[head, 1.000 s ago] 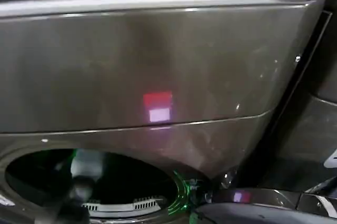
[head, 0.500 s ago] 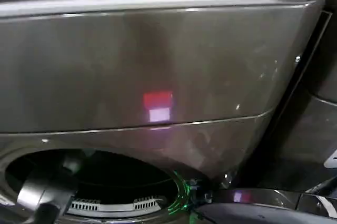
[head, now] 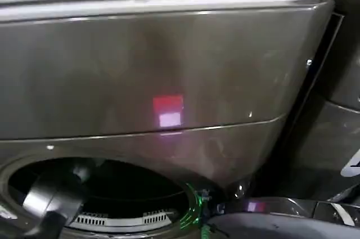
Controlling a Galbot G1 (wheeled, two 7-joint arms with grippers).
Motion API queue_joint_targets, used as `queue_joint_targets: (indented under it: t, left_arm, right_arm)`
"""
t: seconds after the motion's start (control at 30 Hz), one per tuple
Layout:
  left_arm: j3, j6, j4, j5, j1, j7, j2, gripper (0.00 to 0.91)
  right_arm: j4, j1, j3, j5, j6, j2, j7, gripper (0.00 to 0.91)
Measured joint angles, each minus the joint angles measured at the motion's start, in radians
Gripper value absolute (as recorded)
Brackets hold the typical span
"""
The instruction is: Grasp the clothes from the dryer.
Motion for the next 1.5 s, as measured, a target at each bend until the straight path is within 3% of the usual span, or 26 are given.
queue_joint_targets:
  t: [0.3, 0.67, 1.13, 1.5]
  left_arm:
    - [-0.102, 0.031, -0.118, -0.128, 0.068, -0.094, 0.031, 0.000]
    - [-0.295, 0.090, -0.523, -0.388, 0.322, -0.406, 0.068, 0.000]
    - [-0.476, 0.015, -0.990, -0.627, 0.662, -0.849, 0.002, 0.000]
    - [-0.501, -0.042, -1.143, -0.688, 0.786, -1.057, -0.027, 0.000]
  right_arm:
    - [0.012, 0.024, -0.026, -0.001, -0.001, 0.001, 0.005, 0.907]
    - [0.021, 0.050, -0.052, -0.001, 0.002, -0.004, 0.007, 0.907]
    - [0.035, 0.082, -0.078, -0.006, 0.030, -0.004, 0.014, 0.907]
    - [0.027, 0.086, -0.075, -0.012, 0.052, -0.016, 0.025, 0.907]
